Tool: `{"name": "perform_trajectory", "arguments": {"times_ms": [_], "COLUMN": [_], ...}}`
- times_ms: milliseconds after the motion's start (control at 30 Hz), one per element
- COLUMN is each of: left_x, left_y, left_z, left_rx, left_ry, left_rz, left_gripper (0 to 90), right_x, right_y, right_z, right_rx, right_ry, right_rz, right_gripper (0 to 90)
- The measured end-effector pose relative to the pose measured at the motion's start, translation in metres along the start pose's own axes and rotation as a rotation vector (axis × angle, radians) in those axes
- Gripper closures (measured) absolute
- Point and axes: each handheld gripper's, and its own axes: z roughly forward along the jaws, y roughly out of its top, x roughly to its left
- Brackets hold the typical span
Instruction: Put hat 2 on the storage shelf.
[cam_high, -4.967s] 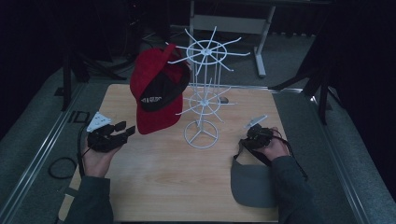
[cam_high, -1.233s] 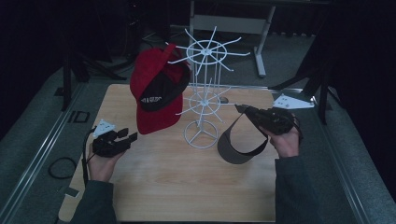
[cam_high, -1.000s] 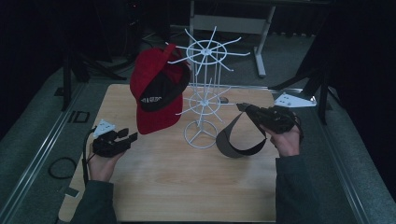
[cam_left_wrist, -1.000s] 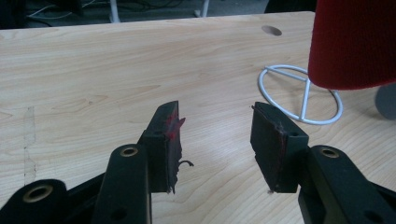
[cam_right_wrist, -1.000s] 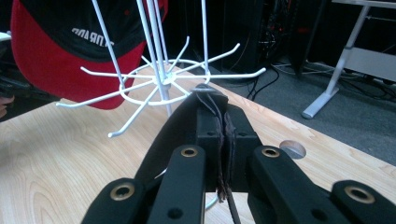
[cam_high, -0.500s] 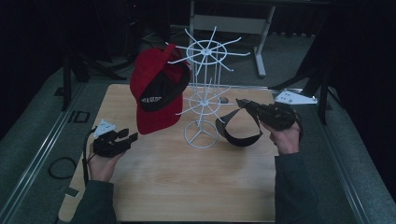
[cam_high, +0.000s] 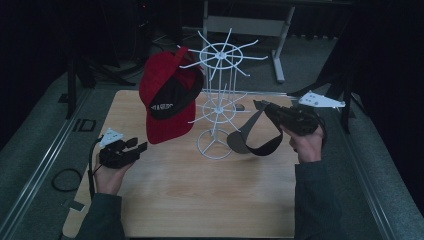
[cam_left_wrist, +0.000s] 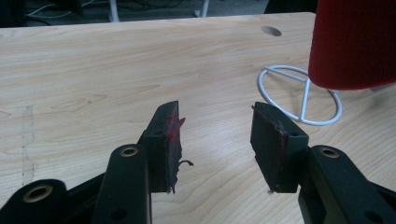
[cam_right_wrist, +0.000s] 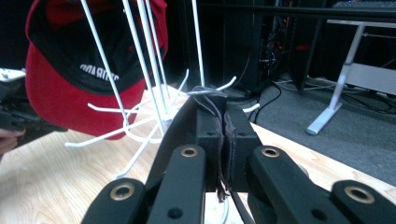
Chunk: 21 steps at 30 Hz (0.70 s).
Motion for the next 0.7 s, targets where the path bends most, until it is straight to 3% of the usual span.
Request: {"name": "perform_trajectory", "arguments": {"times_ms": [700], "left_x": [0.000], "left_y": [0.000], "left_z": [0.000], "left_rx": [0.002], "left_ry": [-0.002], "left_rz": [-0.004], "left_gripper": [53.3], "right_x": [0.001], "right_y": [0.030], "right_z": [-0.007], "right_rx": [-0.041], "right_ry": [0.028], "right_rz": [-0.011], "right_gripper": [86.7]}}
